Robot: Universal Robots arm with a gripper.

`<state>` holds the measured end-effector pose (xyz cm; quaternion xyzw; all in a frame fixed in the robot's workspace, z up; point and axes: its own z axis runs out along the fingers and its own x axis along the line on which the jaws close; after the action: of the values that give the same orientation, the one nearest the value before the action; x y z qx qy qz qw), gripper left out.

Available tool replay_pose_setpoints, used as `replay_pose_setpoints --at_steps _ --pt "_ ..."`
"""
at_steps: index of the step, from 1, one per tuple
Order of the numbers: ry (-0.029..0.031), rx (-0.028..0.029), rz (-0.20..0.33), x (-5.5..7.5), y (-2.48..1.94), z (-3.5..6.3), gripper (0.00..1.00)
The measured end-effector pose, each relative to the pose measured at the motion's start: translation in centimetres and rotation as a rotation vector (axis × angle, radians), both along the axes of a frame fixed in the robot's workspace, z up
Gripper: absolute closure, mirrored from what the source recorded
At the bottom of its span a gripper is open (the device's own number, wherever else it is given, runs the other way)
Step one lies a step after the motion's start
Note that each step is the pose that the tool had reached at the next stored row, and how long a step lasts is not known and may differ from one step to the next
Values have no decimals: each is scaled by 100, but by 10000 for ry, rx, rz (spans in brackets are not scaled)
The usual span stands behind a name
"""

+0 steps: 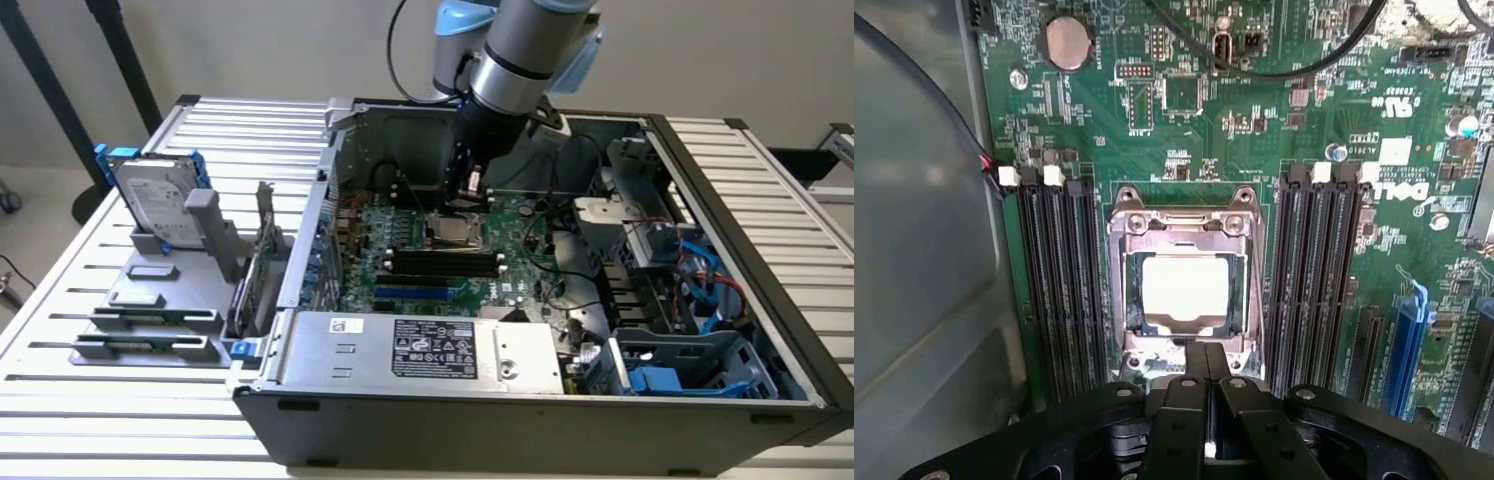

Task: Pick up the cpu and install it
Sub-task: 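Close the cpu cover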

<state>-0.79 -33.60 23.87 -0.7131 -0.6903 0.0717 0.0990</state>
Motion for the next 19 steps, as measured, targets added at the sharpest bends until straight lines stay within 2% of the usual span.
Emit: replay_pose_setpoints --at_steps 10,15,19 --pt "190 13 -53 -102 6 -79 89" --pt "255 14 -180 -126 35 -133 89" --pt "285 15 -338 -135 59 -192 89"
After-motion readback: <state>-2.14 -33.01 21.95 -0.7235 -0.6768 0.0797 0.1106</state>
